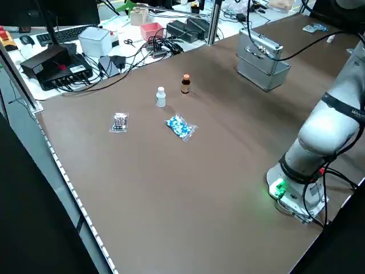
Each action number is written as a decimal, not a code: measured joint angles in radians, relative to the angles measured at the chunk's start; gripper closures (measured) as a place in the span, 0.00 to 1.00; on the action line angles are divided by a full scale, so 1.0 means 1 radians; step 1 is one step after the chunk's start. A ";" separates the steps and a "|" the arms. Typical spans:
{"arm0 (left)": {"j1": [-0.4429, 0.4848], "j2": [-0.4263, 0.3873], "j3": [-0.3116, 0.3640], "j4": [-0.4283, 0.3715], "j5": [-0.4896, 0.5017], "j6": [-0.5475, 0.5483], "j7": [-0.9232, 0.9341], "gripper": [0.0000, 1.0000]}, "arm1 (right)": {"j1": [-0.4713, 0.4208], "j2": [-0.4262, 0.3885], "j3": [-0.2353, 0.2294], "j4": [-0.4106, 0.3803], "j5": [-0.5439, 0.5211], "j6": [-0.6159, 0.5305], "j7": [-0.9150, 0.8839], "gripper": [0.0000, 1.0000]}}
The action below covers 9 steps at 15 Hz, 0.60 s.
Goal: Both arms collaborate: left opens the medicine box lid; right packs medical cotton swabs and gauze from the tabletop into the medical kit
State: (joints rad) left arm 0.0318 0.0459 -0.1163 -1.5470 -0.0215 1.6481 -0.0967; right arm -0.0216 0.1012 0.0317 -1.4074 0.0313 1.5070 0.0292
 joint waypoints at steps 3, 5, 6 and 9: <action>0.000 0.000 0.001 0.012 0.000 0.000 0.000 0.00 | -0.001 -0.007 -0.013 0.000 0.000 0.006 0.000 0.02; 0.002 0.000 0.002 0.022 0.000 0.000 0.000 0.00 | -0.001 -0.008 -0.016 0.000 0.000 0.008 0.000 0.02; 0.002 0.000 0.003 0.024 0.000 0.000 0.000 0.00 | -0.001 -0.009 -0.016 0.001 0.000 0.011 0.000 0.02; 0.003 0.001 0.003 0.026 0.000 0.000 0.000 0.00 | -0.001 -0.016 -0.015 0.007 0.000 0.009 0.000 0.02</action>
State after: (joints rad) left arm 0.0350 0.0465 -0.1134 -1.5211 -0.0215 1.6481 -0.0967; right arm -0.0227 0.0848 0.0162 -1.3999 0.0313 1.5164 0.0290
